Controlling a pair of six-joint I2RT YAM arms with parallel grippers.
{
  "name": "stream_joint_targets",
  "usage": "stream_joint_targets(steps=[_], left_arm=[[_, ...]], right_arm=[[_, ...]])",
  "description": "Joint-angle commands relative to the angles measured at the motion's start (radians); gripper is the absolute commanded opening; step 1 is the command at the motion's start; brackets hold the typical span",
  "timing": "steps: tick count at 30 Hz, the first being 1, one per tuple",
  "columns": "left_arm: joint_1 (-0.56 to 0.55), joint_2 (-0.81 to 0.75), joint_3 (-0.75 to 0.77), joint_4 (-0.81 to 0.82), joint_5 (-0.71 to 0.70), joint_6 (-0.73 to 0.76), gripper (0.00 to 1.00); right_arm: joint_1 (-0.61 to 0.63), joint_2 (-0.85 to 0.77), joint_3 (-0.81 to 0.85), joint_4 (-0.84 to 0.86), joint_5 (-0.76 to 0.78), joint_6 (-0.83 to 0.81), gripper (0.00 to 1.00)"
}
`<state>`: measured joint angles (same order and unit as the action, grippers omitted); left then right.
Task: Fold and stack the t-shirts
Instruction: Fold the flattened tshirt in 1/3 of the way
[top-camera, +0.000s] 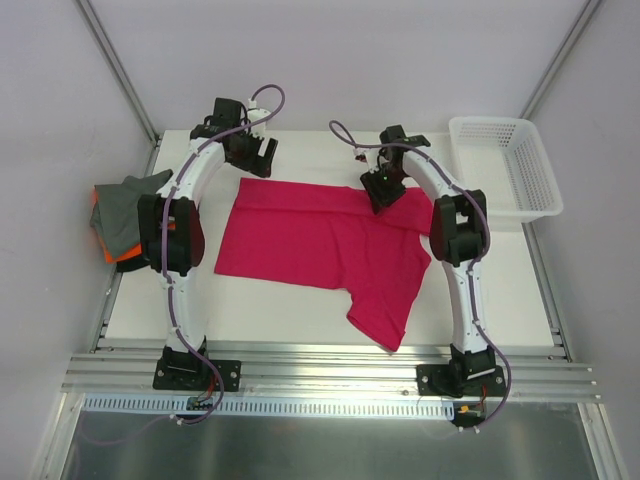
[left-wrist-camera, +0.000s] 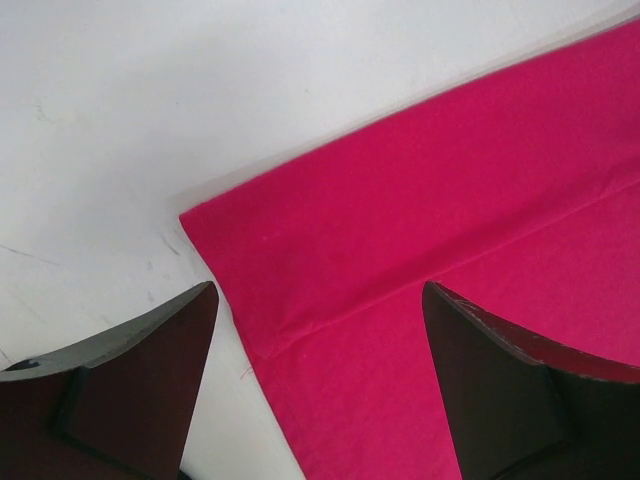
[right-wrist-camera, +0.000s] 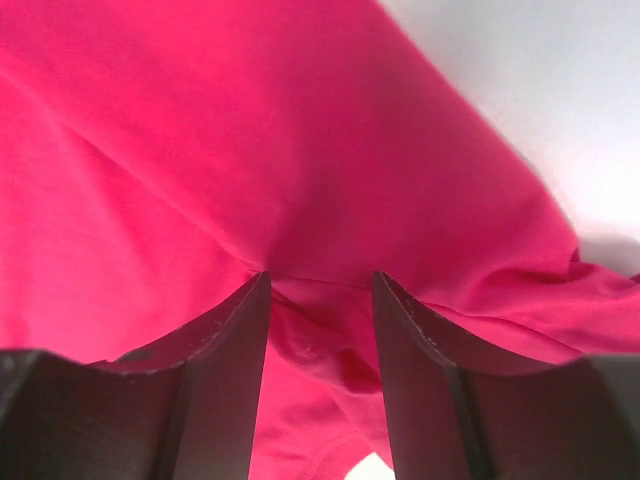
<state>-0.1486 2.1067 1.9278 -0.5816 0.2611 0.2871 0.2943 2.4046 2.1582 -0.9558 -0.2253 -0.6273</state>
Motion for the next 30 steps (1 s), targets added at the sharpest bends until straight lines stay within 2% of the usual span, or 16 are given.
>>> stream_joint_targets(steps=[1,11,19,24,30], left_arm=[[0.006,-0.076,-0.015,-0.003,0.027,-0.019,0.84],[0.006,-0.060,-0.001,-0.003,0.040,-0.019,0.83],[0.006,-0.066,0.004,-0.003,0.061,-0.035,0.83],[0.006,-0.099,-0.032,-0.001,0.064,-0.032,0.82],[0.006,-0.134,-0.055,-0.001,0.064,-0.037,0.82]], right_arm=[[0.003,-0.038,0.025,-0.020,-0.037,0.026,0.48],[0.051,-0.208,-0.145,-0.046,-0.036,0.046,0.46],[0.158,-0.383,-0.333,-0.055,-0.054,0.084,0.46],[0.229,-0.423,-0.365,-0.051,-0.023,0.075,0.47],[0.195,-0.470,-0.416,-0.005,0.066,0.035,0.46]])
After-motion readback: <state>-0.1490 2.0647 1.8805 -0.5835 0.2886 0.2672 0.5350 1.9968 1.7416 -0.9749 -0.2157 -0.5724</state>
